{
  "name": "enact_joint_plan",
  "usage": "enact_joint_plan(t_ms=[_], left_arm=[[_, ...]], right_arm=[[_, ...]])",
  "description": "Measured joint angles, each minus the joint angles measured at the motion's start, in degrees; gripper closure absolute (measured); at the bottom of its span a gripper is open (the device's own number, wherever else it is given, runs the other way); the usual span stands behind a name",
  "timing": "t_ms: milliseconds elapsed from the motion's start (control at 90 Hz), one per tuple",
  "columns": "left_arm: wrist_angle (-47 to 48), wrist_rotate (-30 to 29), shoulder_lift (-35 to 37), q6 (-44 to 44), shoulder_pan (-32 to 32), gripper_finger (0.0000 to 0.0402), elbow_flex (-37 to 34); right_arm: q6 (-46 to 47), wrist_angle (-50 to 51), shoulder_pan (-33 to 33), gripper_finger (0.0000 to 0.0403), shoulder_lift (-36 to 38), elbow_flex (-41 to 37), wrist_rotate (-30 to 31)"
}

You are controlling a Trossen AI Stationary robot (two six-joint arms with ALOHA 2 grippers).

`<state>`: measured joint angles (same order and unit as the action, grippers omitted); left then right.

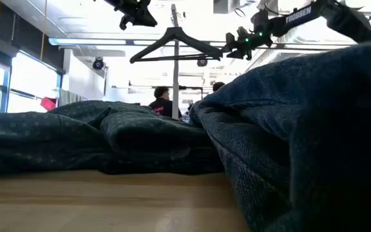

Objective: Hang clothes
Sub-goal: Unhang the hanger from the hanger rack

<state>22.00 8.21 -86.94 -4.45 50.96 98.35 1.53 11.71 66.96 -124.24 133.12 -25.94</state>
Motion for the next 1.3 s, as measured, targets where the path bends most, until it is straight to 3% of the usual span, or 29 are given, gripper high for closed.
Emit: enact_joint_plan(t_ms=[256, 711, 867, 1033, 1300], left_arm=[[0.0, 0.0, 0.0, -3.0, -0.2, 0.0369, 0.0], [0.0, -0.1, 0.0, -4.1, -0.8, 0.0369, 0.0], [0.0, -0.2, 0.0, -4.5, -1.2, 0.0369, 0.0], [0.0, -0.1, 0.0, -4.5, -1.8, 0.0369, 0.0], [0.1, 0.0, -0.1, -4.4, -2.6, 0.0369, 0.0]], right_arm=[[5.8, -11.0, 0.7, 0.0163, -2.6, 0.0, -9.3], [7.5, -11.7, -0.6, 0.0181, -2.9, 0.0, -23.8], [9.6, -12.2, -1.8, 0.0201, -2.8, 0.0, -21.7], [10.5, -12.1, -3.6, 0.0235, -2.8, 0.0, -14.5], [8.5, -14.7, -5.8, 0.0332, -2.8, 0.0, -10.7]])
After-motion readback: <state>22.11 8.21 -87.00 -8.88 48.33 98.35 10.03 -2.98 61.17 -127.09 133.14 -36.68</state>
